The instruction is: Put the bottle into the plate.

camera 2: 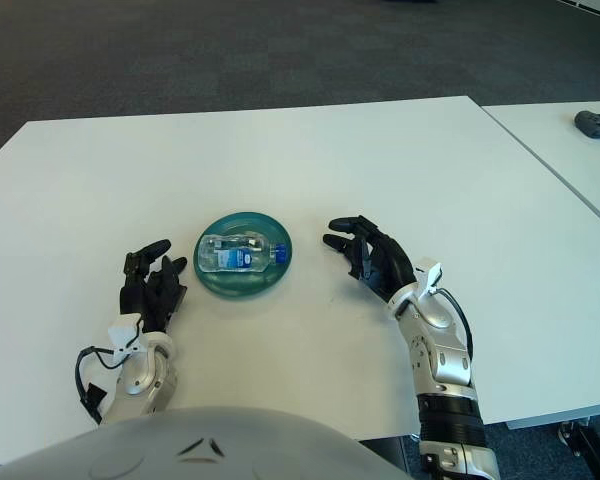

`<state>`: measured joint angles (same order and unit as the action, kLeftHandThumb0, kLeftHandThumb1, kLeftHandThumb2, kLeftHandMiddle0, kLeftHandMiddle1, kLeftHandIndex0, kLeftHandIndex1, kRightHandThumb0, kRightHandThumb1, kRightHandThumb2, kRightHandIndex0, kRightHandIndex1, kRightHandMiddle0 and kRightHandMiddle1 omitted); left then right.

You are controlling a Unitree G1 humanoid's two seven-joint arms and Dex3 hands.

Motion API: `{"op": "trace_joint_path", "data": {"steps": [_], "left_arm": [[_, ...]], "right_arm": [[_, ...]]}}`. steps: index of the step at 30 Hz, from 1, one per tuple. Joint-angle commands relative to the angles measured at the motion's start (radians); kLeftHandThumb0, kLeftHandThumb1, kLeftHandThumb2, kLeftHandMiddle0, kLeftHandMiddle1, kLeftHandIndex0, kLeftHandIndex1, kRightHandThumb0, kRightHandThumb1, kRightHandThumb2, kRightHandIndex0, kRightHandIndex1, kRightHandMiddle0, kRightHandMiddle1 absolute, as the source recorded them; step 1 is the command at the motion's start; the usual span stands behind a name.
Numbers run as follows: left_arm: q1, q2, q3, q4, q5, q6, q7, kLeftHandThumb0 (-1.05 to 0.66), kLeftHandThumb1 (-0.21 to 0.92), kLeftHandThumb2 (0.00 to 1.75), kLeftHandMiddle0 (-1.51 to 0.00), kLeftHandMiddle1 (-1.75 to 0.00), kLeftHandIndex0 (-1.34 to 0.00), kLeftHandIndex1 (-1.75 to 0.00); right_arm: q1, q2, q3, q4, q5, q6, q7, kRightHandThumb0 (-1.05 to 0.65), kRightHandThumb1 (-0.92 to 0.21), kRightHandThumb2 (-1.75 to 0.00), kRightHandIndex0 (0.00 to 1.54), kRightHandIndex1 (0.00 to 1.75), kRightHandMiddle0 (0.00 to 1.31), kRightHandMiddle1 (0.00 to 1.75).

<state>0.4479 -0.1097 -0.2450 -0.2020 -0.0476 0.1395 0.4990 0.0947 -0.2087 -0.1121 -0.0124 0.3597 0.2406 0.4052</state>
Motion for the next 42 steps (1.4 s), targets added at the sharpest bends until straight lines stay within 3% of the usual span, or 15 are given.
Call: {"op": "trace_joint_path", "data": {"steps": [1, 22, 30, 35, 42], "left_arm": [[0.018, -0.080, -0.002, 0.051, -0.010, 0.039, -0.006, -0.62, 0.92, 0.79, -0.40, -0.89, -0.22, -1.19], [0.011, -0.106, 0.015, 0.072, -0.017, -0.010, 0.013, -0.52, 0.90, 0.69, -0.45, -0.88, -0.29, -1.20], [0.007, -0.113, 0.021, 0.085, -0.016, -0.035, 0.023, -0.46, 0.80, 0.80, -0.46, -0.99, -0.29, -1.22], [0.004, -0.088, 0.008, 0.109, 0.007, -0.105, 0.005, -0.41, 0.74, 0.87, -0.46, -1.03, -0.29, -1.22], [0.001, -0.053, -0.010, 0.156, 0.060, -0.197, -0.029, -0.40, 0.74, 0.87, -0.46, -0.92, -0.28, -1.17]], "right_arm": [[0.021, 0.008, 0.018, 0.037, -0.022, 0.028, -0.011, -0.42, -0.62, -1.10, 0.43, 0.66, 0.40, 1.13], [0.033, 0.006, 0.045, 0.035, -0.029, 0.006, -0.005, -0.45, -0.67, -1.00, 0.46, 0.74, 0.37, 1.09], [0.045, 0.013, 0.060, 0.025, -0.038, -0.005, 0.000, -0.43, -0.64, -1.04, 0.45, 0.76, 0.36, 1.08], [0.052, 0.018, 0.073, 0.027, -0.036, -0.038, 0.021, -0.44, -0.62, -1.04, 0.43, 0.76, 0.33, 1.06], [0.055, 0.019, 0.080, 0.030, -0.036, -0.053, 0.023, -0.45, -0.62, -1.02, 0.41, 0.77, 0.30, 1.06]]}}
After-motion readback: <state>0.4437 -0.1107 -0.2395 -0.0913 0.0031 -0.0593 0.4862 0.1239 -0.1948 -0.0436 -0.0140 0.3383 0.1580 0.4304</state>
